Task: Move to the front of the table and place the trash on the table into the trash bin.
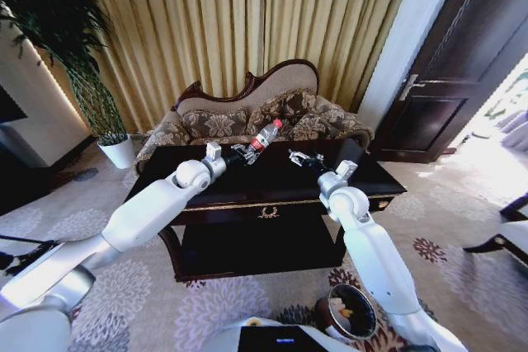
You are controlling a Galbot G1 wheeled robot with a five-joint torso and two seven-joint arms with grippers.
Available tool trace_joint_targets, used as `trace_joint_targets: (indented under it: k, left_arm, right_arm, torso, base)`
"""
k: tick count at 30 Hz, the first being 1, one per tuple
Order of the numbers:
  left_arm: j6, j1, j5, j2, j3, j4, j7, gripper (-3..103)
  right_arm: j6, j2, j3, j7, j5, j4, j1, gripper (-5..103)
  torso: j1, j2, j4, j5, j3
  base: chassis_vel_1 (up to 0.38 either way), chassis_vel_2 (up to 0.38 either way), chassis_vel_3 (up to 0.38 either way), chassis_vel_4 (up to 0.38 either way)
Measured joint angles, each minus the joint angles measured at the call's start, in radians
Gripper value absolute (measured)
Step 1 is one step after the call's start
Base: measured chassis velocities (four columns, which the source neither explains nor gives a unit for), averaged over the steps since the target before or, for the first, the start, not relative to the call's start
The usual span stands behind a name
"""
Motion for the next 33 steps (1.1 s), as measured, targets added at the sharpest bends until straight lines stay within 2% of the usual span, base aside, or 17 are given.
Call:
trace_joint_targets:
  k: [6,8,14,25,33]
  left_arm:
    - [-0.007,-0.004,0.021,0.015,0.003,-0.017,0.025,35]
    - [-0.012,-0.01,0.037,0.023,0.013,-0.027,0.057,35]
    - [-0.019,-0.019,0.056,0.026,0.026,-0.025,0.08,35]
    - [-0.024,-0.061,0.057,0.022,0.053,-0.021,0.097,35]
    - [-0.022,-0.071,0.053,0.015,0.065,-0.03,0.084,35]
  right_arm:
    - [-0.032,0.004,0.003,0.001,0.043,0.011,0.006,100]
    - [-0.052,0.004,0.009,0.004,0.079,0.027,0.01,100]
    - [-0.062,0.0,0.018,0.004,0.102,0.045,0.01,100]
    - [-0.065,0.002,0.01,-0.001,0.11,0.066,0.003,100]
    - [-0.057,0.019,0.001,-0.002,0.099,0.06,-0.002,100]
  torso:
    - [0.0,0.0,-0.0001,0.0001,0.0]
    - [0.0,0.0,0.0,0.0,0.0]
    - [0.0,0.0,-0.0001,0.0,0.0]
    - [0.0,0.0,-0.0001,0.0001,0.0]
    - [0.0,0.0,0.0,0.0001,0.0]
  base:
    - [0.0,0.0,0.0,0.0]
    - [0.0,0.0,0.0,0.0]
    - [0.0,0.0,0.0,0.0]
    - [0.0,0.0,0.0,0.0]
    - [0.0,0.0,0.0,0.0]
